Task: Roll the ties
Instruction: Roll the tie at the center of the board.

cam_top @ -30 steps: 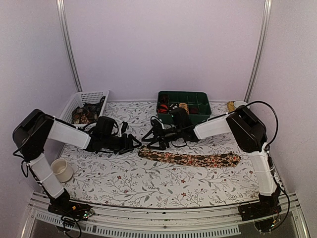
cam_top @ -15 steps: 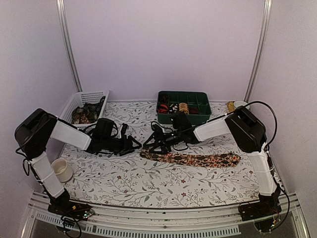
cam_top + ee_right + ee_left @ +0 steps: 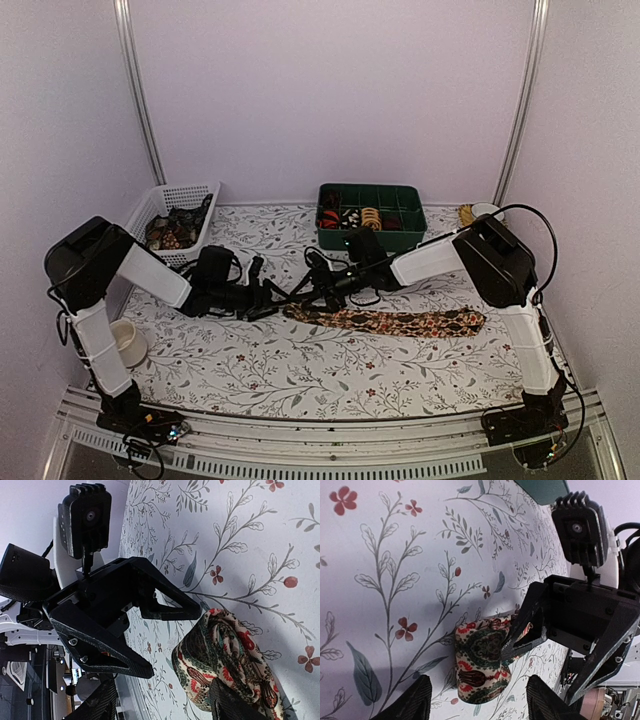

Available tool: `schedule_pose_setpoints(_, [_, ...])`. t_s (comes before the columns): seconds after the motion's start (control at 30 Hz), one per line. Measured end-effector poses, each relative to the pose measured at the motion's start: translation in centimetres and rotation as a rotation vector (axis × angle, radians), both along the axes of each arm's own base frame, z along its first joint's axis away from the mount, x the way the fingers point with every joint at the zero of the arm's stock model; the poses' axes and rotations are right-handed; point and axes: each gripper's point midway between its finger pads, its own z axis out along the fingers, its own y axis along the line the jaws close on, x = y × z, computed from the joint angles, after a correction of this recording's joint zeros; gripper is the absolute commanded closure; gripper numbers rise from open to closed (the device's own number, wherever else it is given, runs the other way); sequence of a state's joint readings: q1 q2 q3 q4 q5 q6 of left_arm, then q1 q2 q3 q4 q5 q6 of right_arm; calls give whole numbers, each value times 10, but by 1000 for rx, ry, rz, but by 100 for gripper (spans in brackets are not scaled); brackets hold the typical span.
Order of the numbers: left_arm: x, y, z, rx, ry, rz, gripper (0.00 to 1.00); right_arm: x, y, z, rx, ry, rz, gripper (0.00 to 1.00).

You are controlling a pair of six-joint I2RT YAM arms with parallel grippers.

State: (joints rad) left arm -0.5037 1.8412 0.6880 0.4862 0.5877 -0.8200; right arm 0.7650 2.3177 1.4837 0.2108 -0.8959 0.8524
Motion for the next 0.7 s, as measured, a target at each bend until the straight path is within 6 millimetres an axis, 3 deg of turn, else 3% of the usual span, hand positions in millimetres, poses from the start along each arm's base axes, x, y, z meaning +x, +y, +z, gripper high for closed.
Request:
schedule_pose_setpoints(0.47, [-1, -16, -4, -25, 7, -32, 47, 0, 0, 0, 1, -4, 1, 36])
schedule_pose_setpoints(0.7, [-1, -20, -9, -40, 30, -9, 66, 0, 0, 0, 6, -9, 2, 36])
